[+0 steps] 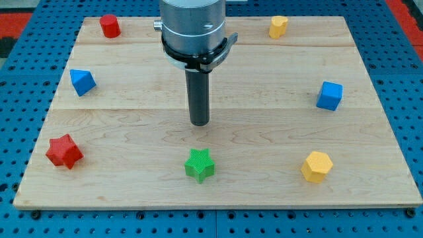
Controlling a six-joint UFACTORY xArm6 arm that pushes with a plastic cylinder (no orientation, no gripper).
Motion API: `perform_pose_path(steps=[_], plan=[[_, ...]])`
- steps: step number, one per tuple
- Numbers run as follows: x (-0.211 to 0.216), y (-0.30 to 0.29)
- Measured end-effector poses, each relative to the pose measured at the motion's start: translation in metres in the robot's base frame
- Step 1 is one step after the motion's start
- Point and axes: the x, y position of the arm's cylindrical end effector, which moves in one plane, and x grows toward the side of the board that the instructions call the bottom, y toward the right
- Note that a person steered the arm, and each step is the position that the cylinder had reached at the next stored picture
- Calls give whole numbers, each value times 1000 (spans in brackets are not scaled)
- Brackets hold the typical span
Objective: Move your arm towards the centre
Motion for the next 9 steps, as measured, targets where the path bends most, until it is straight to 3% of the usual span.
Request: perform_pose_path(steps=[4,6,7,9], plan=[[0,24],[1,4],[-24,-44],[-49,-33]])
